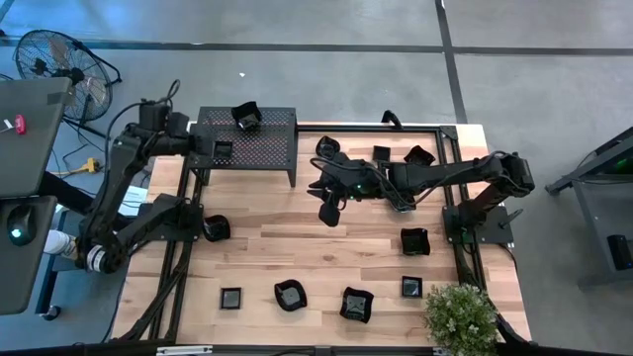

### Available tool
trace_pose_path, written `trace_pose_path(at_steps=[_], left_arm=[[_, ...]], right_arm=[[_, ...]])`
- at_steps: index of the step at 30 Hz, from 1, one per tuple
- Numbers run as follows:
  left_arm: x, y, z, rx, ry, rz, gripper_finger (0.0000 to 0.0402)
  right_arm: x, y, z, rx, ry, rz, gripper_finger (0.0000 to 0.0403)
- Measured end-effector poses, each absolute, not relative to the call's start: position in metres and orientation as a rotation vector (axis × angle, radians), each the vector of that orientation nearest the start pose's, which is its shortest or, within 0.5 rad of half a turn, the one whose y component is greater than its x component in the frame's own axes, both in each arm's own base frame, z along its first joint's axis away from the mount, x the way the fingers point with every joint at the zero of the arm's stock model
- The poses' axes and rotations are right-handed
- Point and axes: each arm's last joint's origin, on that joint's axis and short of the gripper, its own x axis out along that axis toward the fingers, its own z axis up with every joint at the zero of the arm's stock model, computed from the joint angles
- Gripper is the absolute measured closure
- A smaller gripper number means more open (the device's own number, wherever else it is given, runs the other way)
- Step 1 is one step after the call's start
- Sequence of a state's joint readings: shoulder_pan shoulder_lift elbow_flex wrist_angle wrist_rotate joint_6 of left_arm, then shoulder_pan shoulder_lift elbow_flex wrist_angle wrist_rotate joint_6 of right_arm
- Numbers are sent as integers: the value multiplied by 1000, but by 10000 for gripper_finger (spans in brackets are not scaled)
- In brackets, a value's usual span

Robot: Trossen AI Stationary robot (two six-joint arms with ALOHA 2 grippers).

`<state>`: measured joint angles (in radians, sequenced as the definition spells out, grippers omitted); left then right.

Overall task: Pick & Place Mini shaped plates
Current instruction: Put the black leaf shaped plate on the shelf

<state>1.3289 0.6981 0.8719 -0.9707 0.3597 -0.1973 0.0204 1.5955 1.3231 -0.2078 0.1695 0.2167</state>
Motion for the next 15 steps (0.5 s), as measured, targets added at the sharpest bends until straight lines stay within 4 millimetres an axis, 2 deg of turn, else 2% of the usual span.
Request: trace_pose_path(at_steps=[4,8,10,15], left_arm=[[39,103,324,-741,401,871,341],[38,86,335,-674,309,728,380],[37,75,339,-617,274,684,396],[30,45,346,-472,207,652,395]], right_arm=[[361,5,310,229,526,-148,363],[353,14,301,282,656,-102,396],[346,20,299,290,729,-105,398],[316,31,291,345,822,-169,401]])
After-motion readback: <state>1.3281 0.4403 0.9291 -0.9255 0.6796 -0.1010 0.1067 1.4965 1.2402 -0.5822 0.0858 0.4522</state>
